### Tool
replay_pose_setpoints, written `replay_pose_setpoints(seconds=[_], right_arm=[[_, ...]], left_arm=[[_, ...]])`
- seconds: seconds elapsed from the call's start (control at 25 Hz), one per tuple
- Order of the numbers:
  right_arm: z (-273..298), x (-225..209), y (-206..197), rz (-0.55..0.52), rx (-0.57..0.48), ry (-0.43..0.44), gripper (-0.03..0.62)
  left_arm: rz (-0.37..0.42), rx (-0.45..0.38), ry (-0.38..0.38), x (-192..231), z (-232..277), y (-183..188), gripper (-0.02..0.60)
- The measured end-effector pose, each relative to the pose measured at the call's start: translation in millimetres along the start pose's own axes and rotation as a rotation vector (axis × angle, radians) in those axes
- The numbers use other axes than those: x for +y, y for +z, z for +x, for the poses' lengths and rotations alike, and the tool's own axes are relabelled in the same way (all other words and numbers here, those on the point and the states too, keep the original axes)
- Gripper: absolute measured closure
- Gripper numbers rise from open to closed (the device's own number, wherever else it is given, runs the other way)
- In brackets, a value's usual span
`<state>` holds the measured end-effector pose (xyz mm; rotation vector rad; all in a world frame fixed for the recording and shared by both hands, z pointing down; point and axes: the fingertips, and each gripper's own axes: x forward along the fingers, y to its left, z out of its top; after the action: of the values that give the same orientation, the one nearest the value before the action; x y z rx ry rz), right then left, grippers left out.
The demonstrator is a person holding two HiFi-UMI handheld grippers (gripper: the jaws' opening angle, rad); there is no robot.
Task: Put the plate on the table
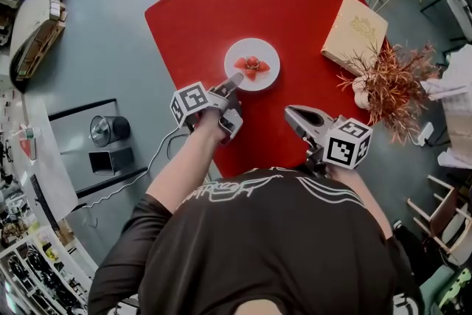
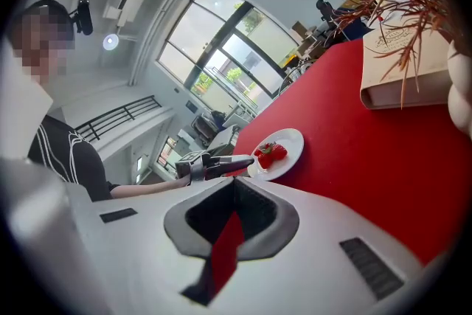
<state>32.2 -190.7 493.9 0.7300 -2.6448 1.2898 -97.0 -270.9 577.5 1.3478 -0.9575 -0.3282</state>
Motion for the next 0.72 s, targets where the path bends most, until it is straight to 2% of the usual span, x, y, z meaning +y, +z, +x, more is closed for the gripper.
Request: replay_pose_setpoints(seconds=[0.16,0.36,0.48,0.56,0.72], right_arm=[[-1,0,1,-0.001,-0.002,-0.004,0.586],[-2,-2,0,0.008,-0.005,-0.007,0.586],[-2,-2,-1,0.003,-0.005,-0.006,0.586],[-2,-1,0,-0.006,-0.007,-0.002,0.586],[-2,-2,1,0.0,-0.012,-0.001,0.586]], left_arm=[[0.048,0.027,-0.002,-4,1,-3,0.394],[0.051,0.049,-0.052,-10,2,-5,0.338],[0.083,0.054,-0.056,-12,1,-6,0.327],[0.137,0.067,-0.047,-13,0,-8,0.327],[0.3,0.115,-0.001,-13,0,-14,0.327]])
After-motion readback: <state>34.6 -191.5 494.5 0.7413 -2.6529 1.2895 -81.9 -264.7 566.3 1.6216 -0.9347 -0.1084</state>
